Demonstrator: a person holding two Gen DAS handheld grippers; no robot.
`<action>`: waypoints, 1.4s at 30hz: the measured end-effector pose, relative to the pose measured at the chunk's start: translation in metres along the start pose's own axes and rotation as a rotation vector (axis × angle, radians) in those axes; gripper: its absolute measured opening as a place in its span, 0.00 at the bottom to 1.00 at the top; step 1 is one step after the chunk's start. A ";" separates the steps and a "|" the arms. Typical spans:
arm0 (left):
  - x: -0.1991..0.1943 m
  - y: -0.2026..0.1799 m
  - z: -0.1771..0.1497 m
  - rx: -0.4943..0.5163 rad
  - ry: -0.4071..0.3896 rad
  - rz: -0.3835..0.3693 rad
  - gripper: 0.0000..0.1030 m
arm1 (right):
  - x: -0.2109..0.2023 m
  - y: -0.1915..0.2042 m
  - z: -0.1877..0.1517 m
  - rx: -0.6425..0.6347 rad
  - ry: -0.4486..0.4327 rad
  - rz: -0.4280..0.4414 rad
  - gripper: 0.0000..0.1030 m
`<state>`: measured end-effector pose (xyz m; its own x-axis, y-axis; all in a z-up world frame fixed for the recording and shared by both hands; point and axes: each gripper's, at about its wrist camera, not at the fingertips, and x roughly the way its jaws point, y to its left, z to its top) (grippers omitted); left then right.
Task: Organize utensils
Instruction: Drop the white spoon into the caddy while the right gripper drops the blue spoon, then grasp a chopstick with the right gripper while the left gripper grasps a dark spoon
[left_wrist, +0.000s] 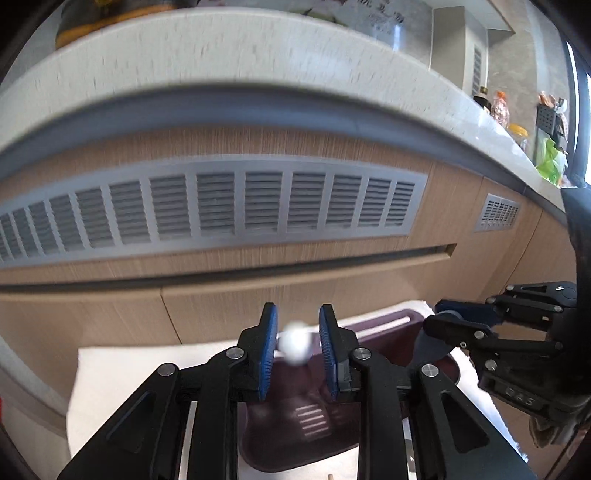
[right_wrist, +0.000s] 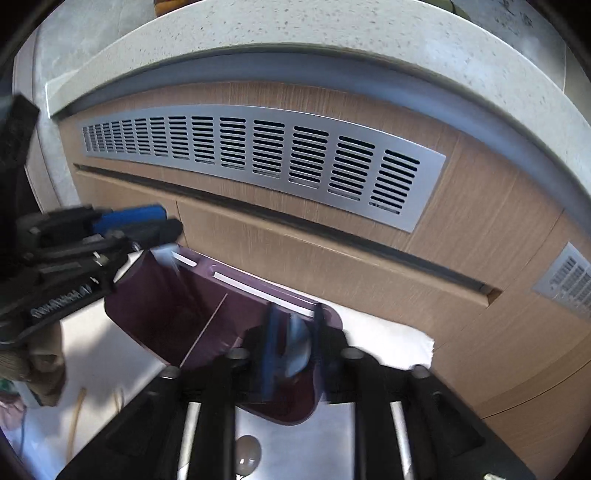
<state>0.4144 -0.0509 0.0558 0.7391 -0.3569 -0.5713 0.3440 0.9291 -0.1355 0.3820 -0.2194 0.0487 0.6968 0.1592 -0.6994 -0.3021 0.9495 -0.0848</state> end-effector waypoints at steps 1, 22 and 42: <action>0.000 0.001 -0.001 -0.005 0.001 0.005 0.32 | -0.004 -0.001 -0.001 0.006 -0.020 -0.004 0.40; -0.111 0.013 -0.133 -0.110 0.124 0.097 0.73 | -0.089 0.068 -0.132 -0.145 -0.075 -0.054 0.96; -0.140 0.017 -0.220 -0.208 0.281 0.113 0.79 | -0.047 0.115 -0.212 -0.115 0.207 0.206 0.16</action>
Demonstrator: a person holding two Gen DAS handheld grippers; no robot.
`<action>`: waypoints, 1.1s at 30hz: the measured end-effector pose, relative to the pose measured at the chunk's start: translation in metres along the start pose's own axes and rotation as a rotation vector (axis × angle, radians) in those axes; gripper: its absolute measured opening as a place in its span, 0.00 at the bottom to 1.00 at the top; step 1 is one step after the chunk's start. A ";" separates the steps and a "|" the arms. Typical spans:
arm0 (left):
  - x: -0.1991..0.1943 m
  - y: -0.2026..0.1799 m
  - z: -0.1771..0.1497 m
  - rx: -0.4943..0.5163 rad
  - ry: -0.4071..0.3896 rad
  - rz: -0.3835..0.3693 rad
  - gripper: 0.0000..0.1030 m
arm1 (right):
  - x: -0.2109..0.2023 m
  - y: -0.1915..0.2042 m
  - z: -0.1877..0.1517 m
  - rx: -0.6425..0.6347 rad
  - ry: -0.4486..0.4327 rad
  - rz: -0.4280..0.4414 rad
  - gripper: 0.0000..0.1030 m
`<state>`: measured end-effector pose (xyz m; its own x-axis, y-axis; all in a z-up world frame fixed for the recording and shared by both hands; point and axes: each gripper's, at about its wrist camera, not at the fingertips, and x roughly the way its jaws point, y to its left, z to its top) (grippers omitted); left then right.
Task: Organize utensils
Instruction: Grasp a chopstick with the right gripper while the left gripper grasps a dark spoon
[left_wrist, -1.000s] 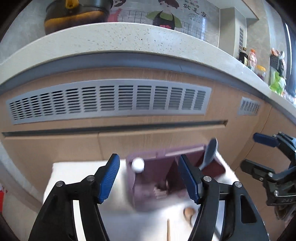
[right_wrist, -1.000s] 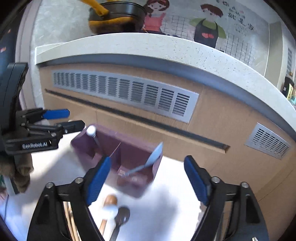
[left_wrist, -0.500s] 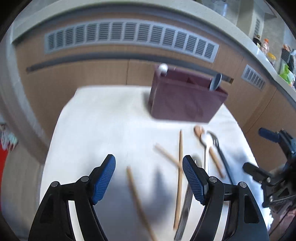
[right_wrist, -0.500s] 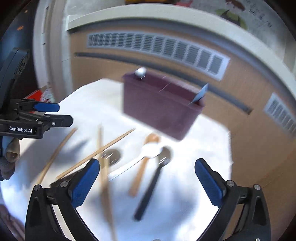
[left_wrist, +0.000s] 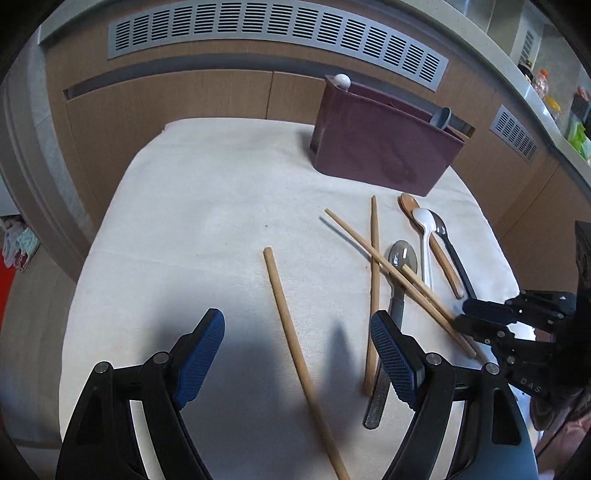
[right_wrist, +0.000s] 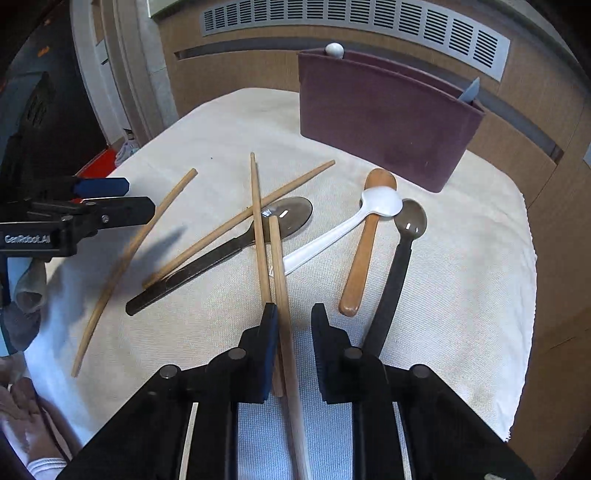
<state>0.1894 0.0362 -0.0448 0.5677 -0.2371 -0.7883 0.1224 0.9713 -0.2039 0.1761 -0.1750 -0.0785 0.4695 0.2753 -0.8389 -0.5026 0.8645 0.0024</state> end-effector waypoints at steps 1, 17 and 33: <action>0.001 -0.002 -0.001 0.006 0.003 -0.002 0.79 | 0.002 0.000 0.000 0.002 0.003 0.003 0.15; 0.000 -0.022 -0.003 0.055 0.030 -0.028 0.79 | -0.010 -0.023 -0.014 0.112 -0.010 0.004 0.06; 0.033 -0.106 0.043 0.346 0.076 -0.138 0.48 | -0.030 -0.074 -0.048 0.313 -0.100 -0.014 0.06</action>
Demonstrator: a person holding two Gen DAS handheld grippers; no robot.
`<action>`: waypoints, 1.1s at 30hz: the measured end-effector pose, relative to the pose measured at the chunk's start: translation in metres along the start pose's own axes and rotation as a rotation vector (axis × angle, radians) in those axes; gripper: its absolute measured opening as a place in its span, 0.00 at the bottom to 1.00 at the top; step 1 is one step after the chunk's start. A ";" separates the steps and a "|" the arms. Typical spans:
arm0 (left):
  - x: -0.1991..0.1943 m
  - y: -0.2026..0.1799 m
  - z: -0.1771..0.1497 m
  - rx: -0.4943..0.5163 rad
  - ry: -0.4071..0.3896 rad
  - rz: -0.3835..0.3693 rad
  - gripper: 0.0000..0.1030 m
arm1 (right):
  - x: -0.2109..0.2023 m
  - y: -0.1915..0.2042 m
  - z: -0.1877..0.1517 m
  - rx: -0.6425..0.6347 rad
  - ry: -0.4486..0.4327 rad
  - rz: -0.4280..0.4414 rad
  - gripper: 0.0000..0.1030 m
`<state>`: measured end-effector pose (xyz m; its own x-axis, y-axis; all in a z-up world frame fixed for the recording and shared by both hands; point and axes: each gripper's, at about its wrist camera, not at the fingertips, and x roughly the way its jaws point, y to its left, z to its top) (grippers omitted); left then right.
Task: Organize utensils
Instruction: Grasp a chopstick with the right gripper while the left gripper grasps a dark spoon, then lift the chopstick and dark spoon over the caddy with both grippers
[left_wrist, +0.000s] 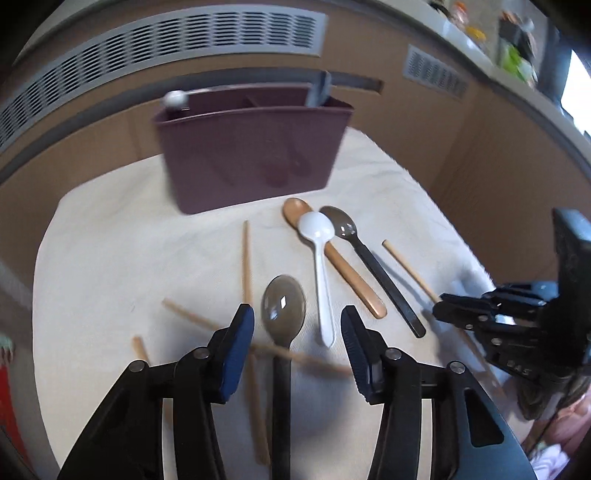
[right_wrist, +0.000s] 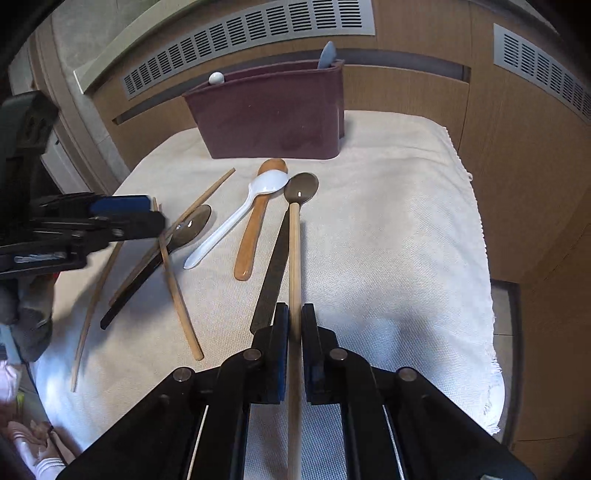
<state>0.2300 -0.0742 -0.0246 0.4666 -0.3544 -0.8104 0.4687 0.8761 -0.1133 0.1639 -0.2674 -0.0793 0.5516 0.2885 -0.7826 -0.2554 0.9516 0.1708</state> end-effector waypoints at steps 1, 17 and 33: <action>0.008 -0.004 0.004 0.031 0.024 0.018 0.47 | -0.002 -0.001 0.000 0.003 -0.008 0.000 0.06; 0.055 -0.009 0.020 0.078 0.160 0.108 0.37 | -0.009 -0.003 0.001 0.017 -0.026 0.011 0.06; -0.064 0.009 -0.011 -0.107 -0.299 0.169 0.33 | -0.034 0.016 0.018 -0.004 -0.086 -0.017 0.06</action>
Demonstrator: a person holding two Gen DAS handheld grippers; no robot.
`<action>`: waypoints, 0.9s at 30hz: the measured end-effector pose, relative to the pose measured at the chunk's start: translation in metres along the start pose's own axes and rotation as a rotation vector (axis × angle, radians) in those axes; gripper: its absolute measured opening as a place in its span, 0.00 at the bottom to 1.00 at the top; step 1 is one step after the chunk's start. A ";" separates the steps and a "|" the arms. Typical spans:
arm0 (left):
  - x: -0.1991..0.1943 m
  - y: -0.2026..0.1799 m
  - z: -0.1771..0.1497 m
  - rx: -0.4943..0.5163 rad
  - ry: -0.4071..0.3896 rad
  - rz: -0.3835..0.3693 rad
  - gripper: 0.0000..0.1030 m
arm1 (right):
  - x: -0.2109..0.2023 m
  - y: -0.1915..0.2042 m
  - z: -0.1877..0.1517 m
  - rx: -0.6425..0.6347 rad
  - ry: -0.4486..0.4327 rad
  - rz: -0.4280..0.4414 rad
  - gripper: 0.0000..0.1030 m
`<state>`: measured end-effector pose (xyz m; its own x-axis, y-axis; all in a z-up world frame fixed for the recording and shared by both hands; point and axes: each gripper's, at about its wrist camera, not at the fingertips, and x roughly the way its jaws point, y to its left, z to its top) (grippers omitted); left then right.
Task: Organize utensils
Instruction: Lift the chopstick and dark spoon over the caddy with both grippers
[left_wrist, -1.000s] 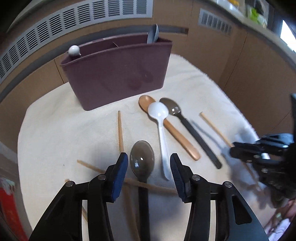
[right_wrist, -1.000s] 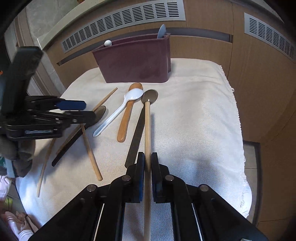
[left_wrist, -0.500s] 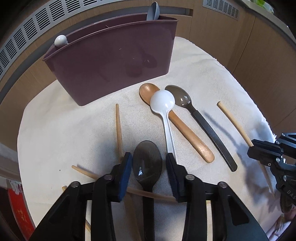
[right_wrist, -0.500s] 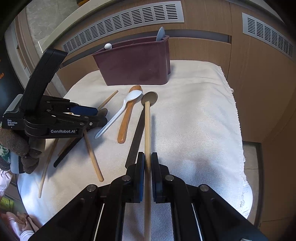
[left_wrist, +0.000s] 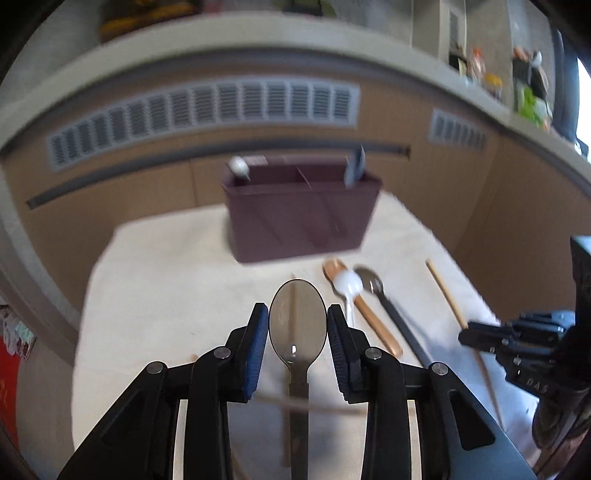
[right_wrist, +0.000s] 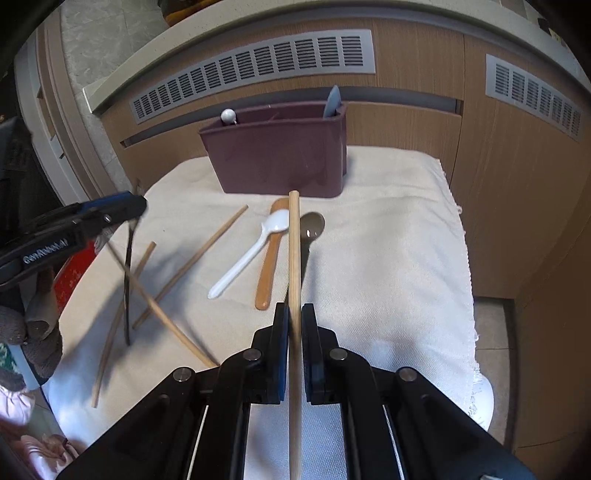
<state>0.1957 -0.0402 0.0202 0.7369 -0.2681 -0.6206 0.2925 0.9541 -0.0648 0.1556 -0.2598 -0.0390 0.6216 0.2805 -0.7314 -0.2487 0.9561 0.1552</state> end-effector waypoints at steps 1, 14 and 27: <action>-0.011 0.003 0.002 -0.017 -0.047 0.006 0.33 | -0.003 0.002 0.002 -0.005 -0.010 -0.005 0.06; -0.074 0.013 0.034 -0.056 -0.231 -0.010 0.33 | -0.061 0.034 0.046 -0.104 -0.198 -0.081 0.06; -0.119 0.015 0.177 -0.038 -0.561 -0.017 0.33 | -0.146 0.046 0.203 -0.131 -0.720 -0.127 0.06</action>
<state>0.2200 -0.0178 0.2312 0.9466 -0.3036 -0.1089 0.2927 0.9504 -0.1052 0.2042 -0.2392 0.2097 0.9735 0.1977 -0.1146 -0.2007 0.9795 -0.0153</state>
